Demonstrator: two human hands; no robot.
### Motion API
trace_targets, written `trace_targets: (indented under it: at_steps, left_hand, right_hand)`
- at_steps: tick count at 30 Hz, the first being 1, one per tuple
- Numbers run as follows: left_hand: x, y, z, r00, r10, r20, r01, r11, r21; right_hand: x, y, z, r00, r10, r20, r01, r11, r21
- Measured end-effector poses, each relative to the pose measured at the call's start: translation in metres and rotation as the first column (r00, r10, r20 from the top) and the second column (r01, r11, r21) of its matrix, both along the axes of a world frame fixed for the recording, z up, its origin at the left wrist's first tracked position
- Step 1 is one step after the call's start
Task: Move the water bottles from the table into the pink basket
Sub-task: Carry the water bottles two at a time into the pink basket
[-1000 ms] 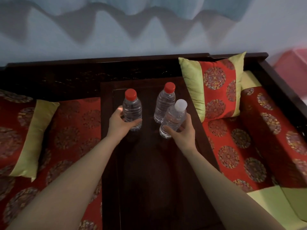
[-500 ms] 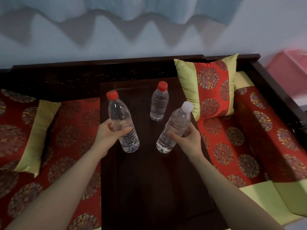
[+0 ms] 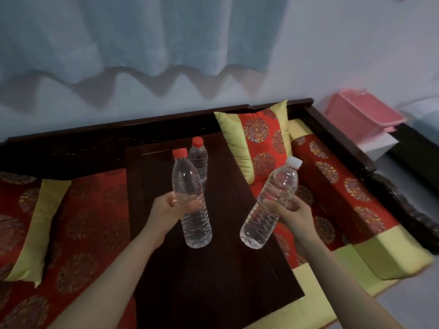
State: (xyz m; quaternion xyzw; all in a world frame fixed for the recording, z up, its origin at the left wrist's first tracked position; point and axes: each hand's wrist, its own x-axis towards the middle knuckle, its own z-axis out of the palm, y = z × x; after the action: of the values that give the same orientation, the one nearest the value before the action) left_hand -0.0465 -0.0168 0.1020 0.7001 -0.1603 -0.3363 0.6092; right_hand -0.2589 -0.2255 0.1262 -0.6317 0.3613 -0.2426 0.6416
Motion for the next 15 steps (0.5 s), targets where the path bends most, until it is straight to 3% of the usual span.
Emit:
trace_targets:
  at_steps: [8, 15]
  left_hand:
    - [-0.100, -0.064, 0.019, 0.979, -0.203, 0.024, 0.205, 0.976, -0.077]
    - [-0.232, -0.151, 0.029, 0.949, -0.308, 0.061, 0.312, 0.949, -0.057]
  right_hand:
    - [-0.133, -0.020, 0.034, 0.986, -0.155, -0.057, 0.154, 0.988, -0.020]
    - [-0.303, -0.067, 0.051, 0.938, -0.342, -0.066, 0.339, 0.940, -0.046]
